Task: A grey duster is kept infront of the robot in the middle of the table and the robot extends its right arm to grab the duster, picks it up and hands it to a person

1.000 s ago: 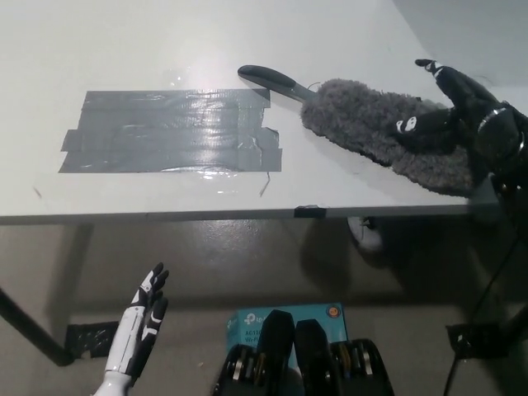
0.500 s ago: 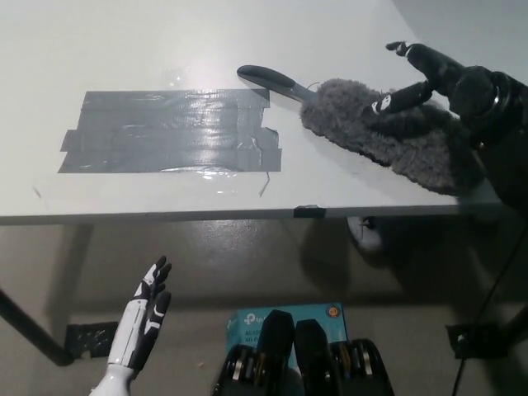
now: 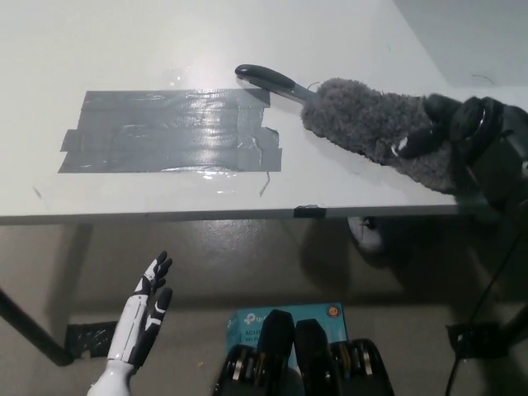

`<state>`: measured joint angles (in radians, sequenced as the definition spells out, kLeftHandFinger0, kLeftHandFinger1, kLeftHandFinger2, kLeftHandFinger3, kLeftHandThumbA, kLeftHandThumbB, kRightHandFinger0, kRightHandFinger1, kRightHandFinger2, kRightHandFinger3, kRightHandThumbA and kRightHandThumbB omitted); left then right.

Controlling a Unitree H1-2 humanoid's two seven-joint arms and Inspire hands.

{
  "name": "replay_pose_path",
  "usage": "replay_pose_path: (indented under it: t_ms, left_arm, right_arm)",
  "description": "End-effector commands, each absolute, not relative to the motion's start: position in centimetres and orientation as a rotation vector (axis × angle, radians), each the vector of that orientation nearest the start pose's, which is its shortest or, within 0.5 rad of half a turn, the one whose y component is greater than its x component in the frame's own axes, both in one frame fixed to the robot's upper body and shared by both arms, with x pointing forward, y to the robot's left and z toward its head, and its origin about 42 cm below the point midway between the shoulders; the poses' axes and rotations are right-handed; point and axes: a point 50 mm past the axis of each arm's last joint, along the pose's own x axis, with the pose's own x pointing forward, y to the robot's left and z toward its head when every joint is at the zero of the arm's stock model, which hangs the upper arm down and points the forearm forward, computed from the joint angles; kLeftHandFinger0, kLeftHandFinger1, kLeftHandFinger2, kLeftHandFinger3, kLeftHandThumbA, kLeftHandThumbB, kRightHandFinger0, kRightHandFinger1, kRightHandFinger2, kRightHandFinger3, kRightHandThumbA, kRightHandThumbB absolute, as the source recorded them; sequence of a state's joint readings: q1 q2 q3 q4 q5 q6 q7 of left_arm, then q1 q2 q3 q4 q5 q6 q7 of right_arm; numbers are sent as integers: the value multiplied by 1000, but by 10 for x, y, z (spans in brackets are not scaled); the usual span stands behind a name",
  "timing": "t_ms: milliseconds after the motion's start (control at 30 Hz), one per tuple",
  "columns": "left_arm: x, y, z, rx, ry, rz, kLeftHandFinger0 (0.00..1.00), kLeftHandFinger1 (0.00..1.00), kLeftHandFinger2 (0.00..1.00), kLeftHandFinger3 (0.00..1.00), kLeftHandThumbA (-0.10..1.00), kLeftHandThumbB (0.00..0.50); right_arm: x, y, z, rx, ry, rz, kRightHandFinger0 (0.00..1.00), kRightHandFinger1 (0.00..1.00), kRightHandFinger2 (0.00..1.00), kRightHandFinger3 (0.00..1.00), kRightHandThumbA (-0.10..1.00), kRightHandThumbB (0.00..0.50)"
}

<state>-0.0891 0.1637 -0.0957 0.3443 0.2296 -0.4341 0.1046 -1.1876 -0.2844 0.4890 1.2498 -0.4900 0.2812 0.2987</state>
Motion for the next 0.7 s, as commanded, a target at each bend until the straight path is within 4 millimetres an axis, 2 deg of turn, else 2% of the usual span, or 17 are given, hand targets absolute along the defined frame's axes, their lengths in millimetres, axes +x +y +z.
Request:
replay_pose_path:
  t_ms: [0,333,433,500,567,667]
  left_arm:
    - [310,246,74,377,-278,-84,1000,1000,1000,1000,1000,256]
    - [317,245,79,377,-291,-93,1000,1000,1000,1000,1000,249]
    - [320,244,82,369,-299,-93,1000,1000,1000,1000,1000,234]
    - [322,244,83,372,-302,-92,1000,1000,1000,1000,1000,237]
    - [323,244,84,370,-307,-92,1000,1000,1000,1000,1000,224]
    - [325,243,85,373,-310,-97,1000,1000,1000,1000,1000,231]
  right_arm:
    - [591,-228,297,-1240,371,204,1000,1000,1000,1000,962,500]
    - [588,-205,283,-1247,379,284,1000,1000,1000,1000,913,500]
    - [587,-195,282,-1252,371,310,1000,1000,1000,1000,851,500]
    - [587,-188,282,-1269,359,336,1000,1000,1000,1000,849,500]
    - [586,-180,282,-1275,314,356,1000,1000,1000,1000,776,500]
    - [585,-172,282,-1298,272,377,1000,1000,1000,1000,731,500]
